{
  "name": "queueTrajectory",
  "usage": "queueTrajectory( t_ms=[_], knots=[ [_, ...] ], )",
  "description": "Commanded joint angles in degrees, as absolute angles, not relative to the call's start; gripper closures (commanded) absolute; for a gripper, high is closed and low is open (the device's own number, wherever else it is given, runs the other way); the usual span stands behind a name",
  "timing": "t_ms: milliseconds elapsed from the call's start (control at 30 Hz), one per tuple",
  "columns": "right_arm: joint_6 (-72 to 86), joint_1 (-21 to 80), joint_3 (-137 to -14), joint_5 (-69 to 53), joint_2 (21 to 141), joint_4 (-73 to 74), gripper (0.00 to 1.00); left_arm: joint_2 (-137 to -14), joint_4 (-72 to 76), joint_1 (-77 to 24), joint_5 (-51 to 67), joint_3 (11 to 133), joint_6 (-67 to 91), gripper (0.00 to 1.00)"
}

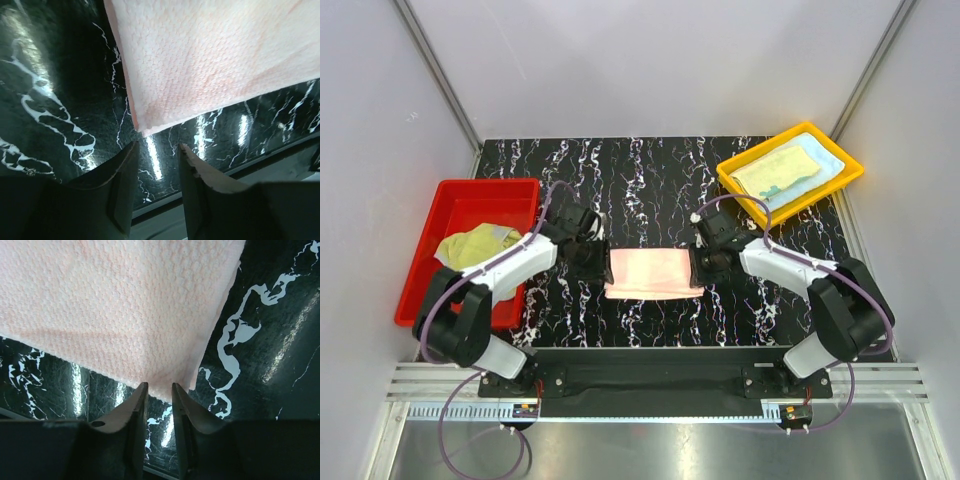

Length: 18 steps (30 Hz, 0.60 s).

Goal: Fold and stack the towels
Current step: Smooth out wrinkles on the folded towel

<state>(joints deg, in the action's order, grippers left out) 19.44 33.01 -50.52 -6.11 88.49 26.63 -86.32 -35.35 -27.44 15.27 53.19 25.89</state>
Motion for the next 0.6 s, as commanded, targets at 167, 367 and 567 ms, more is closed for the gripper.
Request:
queueTrajectory(
  t_ms=[167, 367, 567],
  knots=[
    [22.59, 33.49, -52.73, -10.19, 85.95, 25.06, 0.66, -83.58, -27.17, -26.98, 13.80, 51.51, 33.84, 0.58],
    [23.20, 33.66, -56.51, -14.50, 88.06, 23.03, 0.69, -88.06, -26.37, -26.98, 13.80, 51.85, 33.84, 0.58],
    [23.11, 33.57, -58.97, -15.03, 89.30, 23.90, 0.69, -90.09, -28.21, -26.98, 11.78, 53.79, 33.05, 0.58]
  ],
)
